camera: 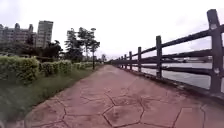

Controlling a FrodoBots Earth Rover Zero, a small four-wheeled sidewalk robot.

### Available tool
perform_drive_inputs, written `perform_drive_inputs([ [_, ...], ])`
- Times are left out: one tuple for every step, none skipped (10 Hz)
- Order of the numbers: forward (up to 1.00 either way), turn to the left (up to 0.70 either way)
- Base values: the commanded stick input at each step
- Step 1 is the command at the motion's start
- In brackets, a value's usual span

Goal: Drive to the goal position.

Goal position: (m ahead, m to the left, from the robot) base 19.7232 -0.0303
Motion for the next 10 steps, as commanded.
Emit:
perform_drive_inputs([
  [1.0,0.0],
  [1.0,0.0],
  [1.0,0.0],
  [1.0,0.0],
  [1.0,0.0],
  [1.0,0.0],
  [1.0,0.0],
  [1.0,0.0],
  [1.0,0.0],
  [1.0,0.0],
])
